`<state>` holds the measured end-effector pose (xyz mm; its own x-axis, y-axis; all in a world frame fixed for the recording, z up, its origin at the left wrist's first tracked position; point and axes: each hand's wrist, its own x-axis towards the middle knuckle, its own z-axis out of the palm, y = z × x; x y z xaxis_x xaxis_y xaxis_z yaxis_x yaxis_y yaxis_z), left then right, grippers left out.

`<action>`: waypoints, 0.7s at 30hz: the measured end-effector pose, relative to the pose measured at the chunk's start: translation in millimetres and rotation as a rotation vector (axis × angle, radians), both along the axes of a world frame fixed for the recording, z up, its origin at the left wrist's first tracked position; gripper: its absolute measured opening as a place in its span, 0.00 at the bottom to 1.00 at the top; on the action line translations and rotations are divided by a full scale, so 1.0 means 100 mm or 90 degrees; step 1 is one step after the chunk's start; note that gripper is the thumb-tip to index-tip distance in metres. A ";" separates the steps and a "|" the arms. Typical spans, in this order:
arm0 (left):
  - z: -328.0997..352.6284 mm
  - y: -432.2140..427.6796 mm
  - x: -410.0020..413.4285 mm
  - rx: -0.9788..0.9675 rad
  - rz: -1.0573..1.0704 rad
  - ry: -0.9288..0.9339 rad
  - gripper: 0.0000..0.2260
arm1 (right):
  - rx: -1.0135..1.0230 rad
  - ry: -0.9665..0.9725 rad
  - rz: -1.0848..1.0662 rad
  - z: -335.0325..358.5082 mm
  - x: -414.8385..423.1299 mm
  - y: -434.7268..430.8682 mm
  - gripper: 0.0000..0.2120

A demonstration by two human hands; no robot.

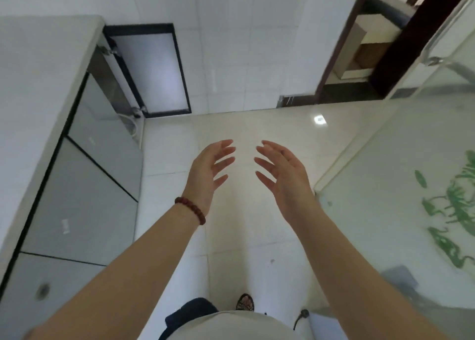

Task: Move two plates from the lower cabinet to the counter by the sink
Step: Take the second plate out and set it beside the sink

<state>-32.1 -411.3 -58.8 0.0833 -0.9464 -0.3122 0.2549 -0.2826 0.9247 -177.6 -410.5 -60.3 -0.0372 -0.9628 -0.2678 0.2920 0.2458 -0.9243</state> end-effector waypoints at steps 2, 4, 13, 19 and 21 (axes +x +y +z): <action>-0.01 -0.21 0.08 -0.003 0.030 -0.006 0.13 | 0.005 -0.005 0.025 -0.02 0.09 -0.28 0.11; -0.02 -0.45 0.18 -0.005 0.062 -0.010 0.13 | 0.005 -0.009 0.053 -0.04 0.18 -0.57 0.11; -0.12 -1.94 0.72 -0.036 0.119 -0.011 0.13 | -0.009 0.008 0.111 -0.08 0.76 -2.16 0.10; -0.04 -3.16 1.27 -0.061 0.104 -0.052 0.14 | -0.010 0.008 0.123 0.04 1.32 -3.37 0.11; -0.01 -3.49 1.45 -0.066 0.110 -0.057 0.14 | -0.015 0.010 0.131 0.07 1.49 -3.71 0.11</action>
